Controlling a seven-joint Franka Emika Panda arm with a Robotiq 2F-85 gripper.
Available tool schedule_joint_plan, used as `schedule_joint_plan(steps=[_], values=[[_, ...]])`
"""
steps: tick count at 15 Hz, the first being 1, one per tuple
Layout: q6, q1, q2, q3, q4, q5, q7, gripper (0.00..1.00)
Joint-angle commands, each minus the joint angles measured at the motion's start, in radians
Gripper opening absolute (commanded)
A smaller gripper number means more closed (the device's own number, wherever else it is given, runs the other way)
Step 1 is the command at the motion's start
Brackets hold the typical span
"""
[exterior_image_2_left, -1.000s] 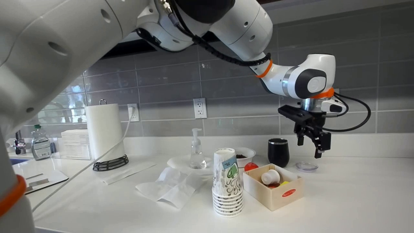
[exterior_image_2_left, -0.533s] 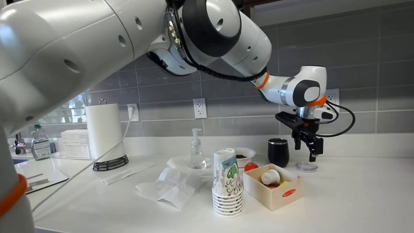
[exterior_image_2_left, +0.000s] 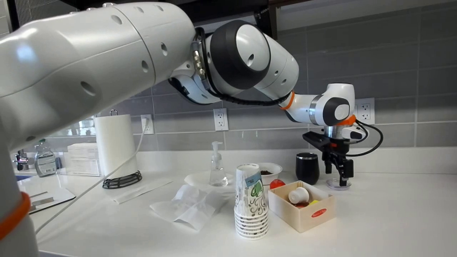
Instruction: Put the lid on the black cup
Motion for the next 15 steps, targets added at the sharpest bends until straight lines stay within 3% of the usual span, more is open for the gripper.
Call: schedule_joint_plan(steps=[1,13,14,15], values=[[-0.068,0.003,0.08,-0.014,0.134,-0.039,0.061,1.0],[-0.044,-0.005,0.153,-0.004,0.221,-0.069,0.105,1.0],[-0.045,-0.005,0.157,-0.005,0.227,-0.07,0.106,0.75],[-0.042,-0.006,0.162,-0.004,0.233,-0.071,0.106,0.73]])
